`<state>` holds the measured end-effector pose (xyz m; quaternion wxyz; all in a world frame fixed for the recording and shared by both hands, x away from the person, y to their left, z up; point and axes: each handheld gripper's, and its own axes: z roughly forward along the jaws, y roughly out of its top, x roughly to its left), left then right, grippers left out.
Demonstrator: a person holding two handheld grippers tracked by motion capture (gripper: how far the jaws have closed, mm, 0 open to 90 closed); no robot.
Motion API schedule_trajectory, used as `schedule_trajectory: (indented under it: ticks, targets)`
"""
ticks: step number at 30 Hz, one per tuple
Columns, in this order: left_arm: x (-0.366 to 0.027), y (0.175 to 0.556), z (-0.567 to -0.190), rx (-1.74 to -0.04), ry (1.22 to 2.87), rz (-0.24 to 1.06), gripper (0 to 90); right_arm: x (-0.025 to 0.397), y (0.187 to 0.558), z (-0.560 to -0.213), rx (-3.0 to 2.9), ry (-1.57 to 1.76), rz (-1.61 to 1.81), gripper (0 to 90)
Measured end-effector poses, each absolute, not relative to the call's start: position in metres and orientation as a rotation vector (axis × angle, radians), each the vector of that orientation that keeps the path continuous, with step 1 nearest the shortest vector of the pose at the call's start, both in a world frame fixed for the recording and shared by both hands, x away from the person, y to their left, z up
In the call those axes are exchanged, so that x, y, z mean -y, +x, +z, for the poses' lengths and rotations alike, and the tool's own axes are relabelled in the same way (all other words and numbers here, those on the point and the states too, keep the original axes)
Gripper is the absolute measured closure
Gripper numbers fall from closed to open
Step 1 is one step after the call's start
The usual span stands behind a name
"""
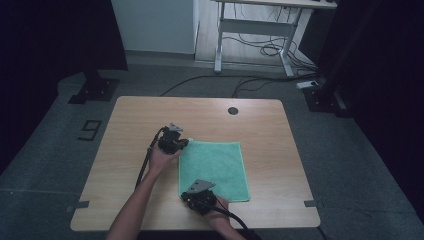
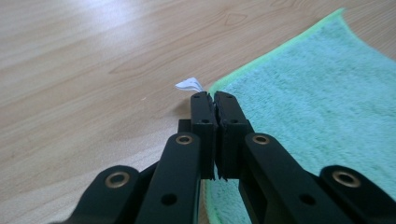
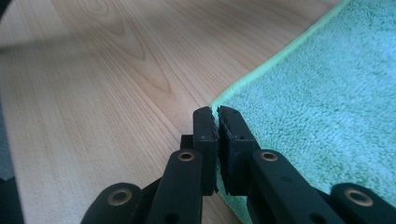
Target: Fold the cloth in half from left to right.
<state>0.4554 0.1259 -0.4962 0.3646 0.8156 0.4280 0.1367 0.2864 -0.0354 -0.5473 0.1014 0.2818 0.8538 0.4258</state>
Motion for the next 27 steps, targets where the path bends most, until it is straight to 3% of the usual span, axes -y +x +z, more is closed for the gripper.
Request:
schedule_trajectory:
  ticks: [10, 27]
  targets:
    - [-0.115, 0.452, -0.461, -1.055, 2.068, 0.359, 87.5, 0.039, 0.279, -0.519, -2.402, 0.805, 1.435, 85.6]
    - [-0.117, 0.45, -0.45, -1.063, 2.038, 0.354, 87.4, 0.034, 0.275, -0.508, -2.355, 0.778, 1.503, 85.6]
